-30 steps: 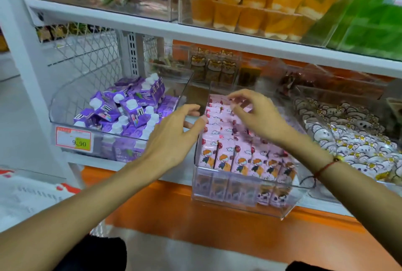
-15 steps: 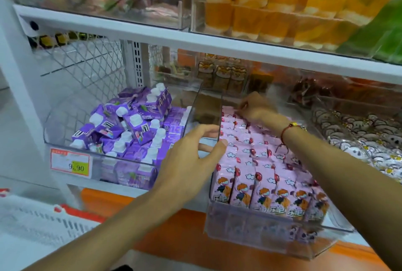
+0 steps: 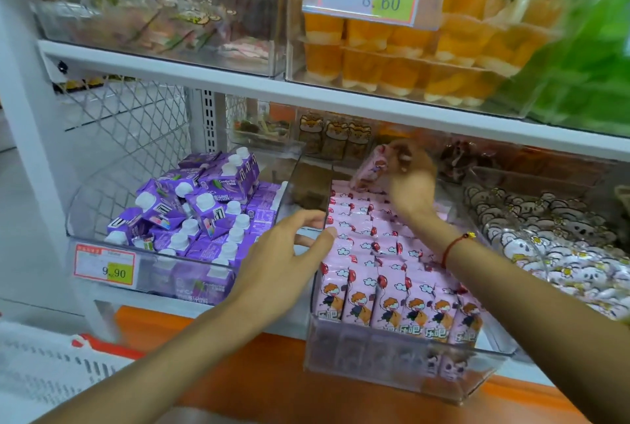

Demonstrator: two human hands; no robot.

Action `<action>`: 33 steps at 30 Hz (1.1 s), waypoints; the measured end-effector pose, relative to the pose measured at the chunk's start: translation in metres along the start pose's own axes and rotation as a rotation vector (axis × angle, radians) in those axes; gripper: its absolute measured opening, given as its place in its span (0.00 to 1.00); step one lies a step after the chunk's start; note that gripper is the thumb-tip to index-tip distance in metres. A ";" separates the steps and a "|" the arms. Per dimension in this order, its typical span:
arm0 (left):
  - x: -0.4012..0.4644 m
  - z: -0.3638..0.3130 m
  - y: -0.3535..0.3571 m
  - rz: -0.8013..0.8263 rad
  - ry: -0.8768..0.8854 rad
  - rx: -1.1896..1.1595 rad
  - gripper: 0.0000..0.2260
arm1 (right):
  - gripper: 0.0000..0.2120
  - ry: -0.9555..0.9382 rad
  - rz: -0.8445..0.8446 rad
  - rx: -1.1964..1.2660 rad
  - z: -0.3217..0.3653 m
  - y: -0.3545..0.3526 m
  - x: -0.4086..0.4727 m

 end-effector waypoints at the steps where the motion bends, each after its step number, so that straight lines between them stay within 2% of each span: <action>1: 0.000 -0.001 0.000 -0.007 0.002 0.004 0.09 | 0.06 0.037 -0.049 0.070 0.002 -0.008 -0.006; 4: 0.000 -0.007 -0.001 -0.073 0.020 0.007 0.15 | 0.06 0.224 -0.165 0.193 0.006 -0.031 -0.021; 6: 0.002 -0.019 -0.004 -0.149 0.108 0.016 0.16 | 0.03 0.322 -0.180 0.308 0.013 -0.047 -0.030; 8: 0.007 -0.034 -0.005 -0.158 0.211 0.068 0.18 | 0.03 0.392 -0.099 0.398 0.022 -0.062 -0.045; 12: 0.011 -0.058 0.012 0.010 0.362 0.240 0.27 | 0.03 0.471 0.093 0.650 0.036 -0.080 -0.080; 16: 0.002 -0.055 0.026 -0.021 0.471 0.285 0.19 | 0.03 0.564 0.172 0.771 0.038 -0.087 -0.097; 22: -0.006 -0.044 0.026 -0.087 0.447 0.069 0.17 | 0.02 0.568 0.220 0.800 0.038 -0.099 -0.101; 24: -0.009 -0.046 0.028 -0.085 0.420 0.033 0.15 | 0.06 0.571 0.229 0.814 0.037 -0.100 -0.100; 30: -0.014 -0.050 0.033 -0.066 0.396 0.001 0.15 | 0.13 0.537 0.526 0.938 0.042 -0.093 -0.102; 33: -0.015 -0.052 0.032 -0.107 0.412 0.040 0.19 | 0.14 0.503 0.513 0.946 0.044 -0.092 -0.102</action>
Point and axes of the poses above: each hand's wrist, its own x-axis towards the middle knuckle, its own y-axis out of the palm, z = x × y, the point moved 2 cm from there along x, towards the middle knuckle, and after that the axes turned 1 degree about y, right-handed, at the moved point
